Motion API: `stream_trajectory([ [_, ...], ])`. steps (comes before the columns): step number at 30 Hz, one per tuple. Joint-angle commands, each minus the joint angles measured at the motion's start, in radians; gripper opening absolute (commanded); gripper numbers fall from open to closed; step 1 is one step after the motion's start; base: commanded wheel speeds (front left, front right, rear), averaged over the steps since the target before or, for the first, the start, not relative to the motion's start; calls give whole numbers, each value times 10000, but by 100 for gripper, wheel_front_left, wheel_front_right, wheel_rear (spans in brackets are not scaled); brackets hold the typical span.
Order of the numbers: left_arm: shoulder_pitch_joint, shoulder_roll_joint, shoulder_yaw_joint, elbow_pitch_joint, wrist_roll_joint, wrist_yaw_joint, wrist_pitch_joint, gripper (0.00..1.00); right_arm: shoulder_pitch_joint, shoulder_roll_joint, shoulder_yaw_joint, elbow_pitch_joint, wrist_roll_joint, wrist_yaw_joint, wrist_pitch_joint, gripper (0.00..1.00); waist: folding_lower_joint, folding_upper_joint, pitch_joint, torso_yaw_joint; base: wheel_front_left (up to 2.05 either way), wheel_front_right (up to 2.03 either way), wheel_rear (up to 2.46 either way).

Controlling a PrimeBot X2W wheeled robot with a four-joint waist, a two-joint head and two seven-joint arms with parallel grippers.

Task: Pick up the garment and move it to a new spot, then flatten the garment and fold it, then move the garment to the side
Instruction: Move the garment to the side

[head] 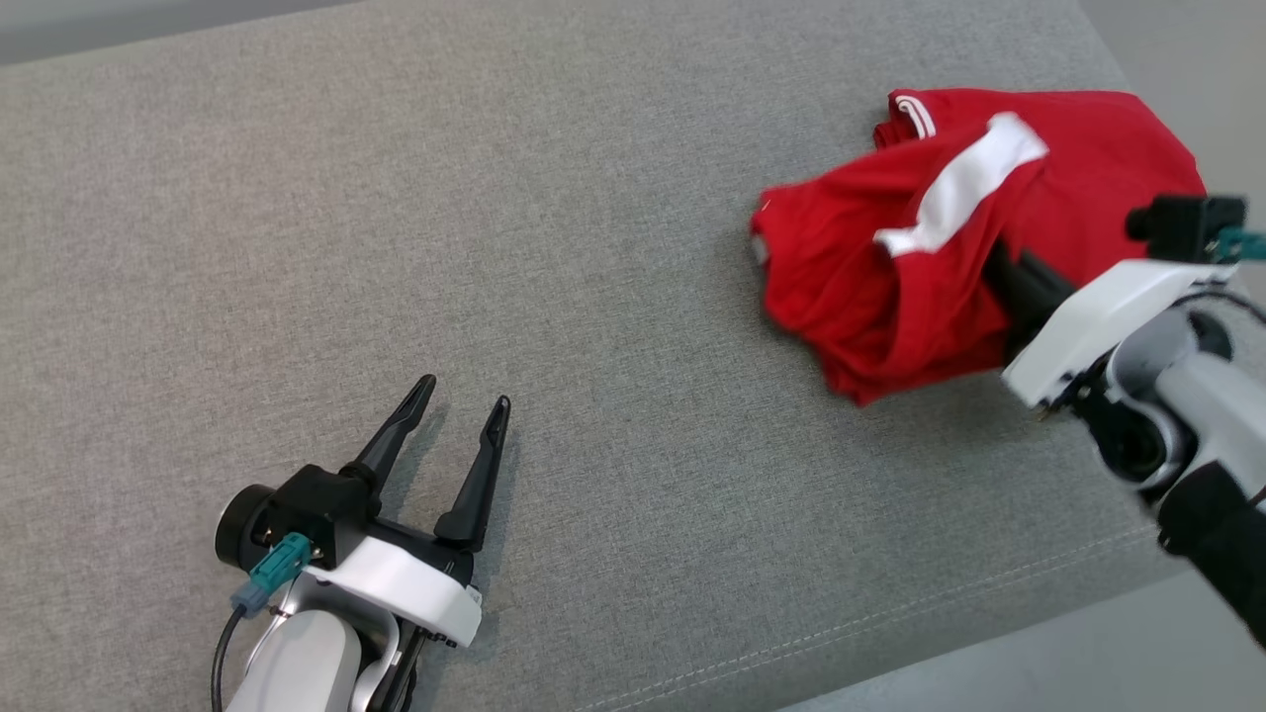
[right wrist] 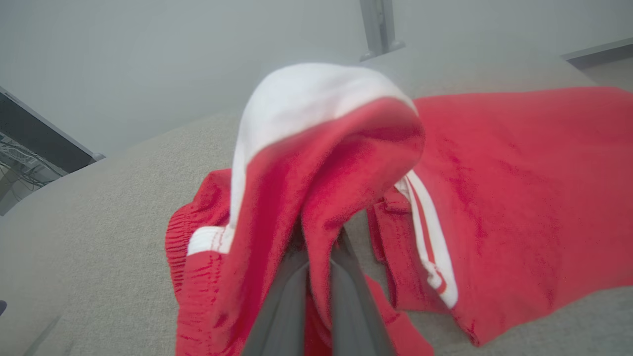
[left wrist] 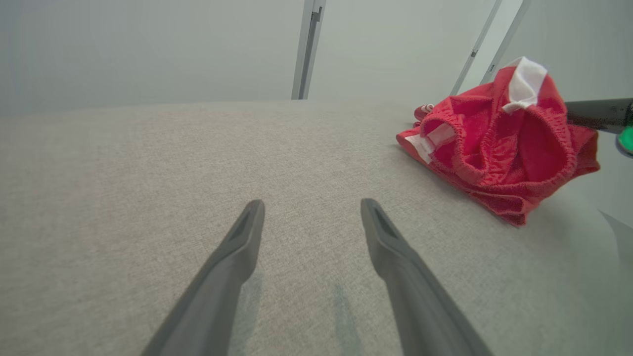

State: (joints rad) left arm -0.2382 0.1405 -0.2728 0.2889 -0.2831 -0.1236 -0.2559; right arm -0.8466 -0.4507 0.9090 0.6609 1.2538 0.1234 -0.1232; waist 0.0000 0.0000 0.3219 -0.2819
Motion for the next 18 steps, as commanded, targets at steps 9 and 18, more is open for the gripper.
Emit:
stream_trajectory([
  [9,-577,281,-81,-143,-102,-71,-59,100,-1535,-913,-215,1192,-90,73,1164,0,0,0,616,157,0,0,0],
  [18,-947,515,-415,-91,-181,-71,-59,100,-3006,-1326,-329,3209,-542,73,1608,0,0,0,1264,584,0,0,0],
])
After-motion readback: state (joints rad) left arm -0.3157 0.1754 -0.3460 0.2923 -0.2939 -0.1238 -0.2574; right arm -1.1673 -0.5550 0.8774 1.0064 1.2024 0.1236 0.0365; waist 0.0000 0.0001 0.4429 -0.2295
